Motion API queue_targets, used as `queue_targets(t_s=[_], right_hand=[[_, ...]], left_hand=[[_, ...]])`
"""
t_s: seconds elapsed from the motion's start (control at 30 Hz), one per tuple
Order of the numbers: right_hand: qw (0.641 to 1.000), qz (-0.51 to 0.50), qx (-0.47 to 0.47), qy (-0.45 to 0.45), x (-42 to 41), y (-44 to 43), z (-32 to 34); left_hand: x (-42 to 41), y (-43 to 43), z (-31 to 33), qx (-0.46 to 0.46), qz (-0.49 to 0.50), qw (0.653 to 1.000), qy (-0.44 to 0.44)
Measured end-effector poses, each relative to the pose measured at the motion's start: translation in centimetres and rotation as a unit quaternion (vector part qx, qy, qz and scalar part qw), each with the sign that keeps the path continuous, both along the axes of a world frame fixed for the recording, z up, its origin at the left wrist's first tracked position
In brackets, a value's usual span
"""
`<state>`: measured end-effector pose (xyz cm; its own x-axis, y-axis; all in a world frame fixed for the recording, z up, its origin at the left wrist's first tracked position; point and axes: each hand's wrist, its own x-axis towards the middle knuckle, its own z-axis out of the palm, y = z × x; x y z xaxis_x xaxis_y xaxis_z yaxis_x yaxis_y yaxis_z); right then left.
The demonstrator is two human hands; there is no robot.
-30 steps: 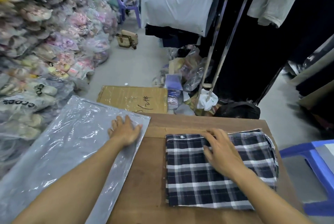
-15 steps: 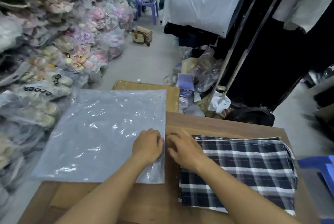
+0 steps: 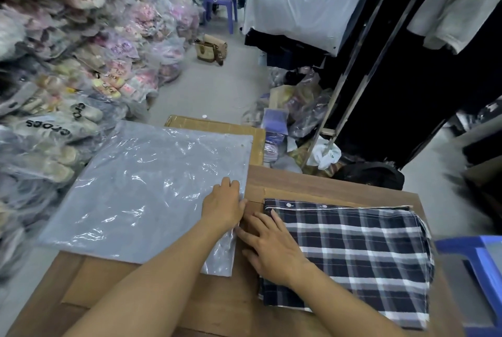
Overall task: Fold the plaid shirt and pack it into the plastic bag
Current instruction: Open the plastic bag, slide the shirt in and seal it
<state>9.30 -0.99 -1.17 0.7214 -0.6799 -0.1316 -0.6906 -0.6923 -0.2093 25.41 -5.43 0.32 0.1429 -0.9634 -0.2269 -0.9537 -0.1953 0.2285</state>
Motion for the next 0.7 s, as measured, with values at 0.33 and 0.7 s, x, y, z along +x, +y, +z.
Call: queue_targets(t_s=[0.33,0.7], right_hand=[[0.984,-0.079,0.033,-0.158,0.5,-1.2,0.7],[0.998,-0.024,0.058,0.002,3.1,-2.1,0.5]], left_hand=[[1.1,0.7,1.9,0.08,0.093,0.987,0.103],[1.9,2.7,4.2,0.081,0.035,0.994,0.069]])
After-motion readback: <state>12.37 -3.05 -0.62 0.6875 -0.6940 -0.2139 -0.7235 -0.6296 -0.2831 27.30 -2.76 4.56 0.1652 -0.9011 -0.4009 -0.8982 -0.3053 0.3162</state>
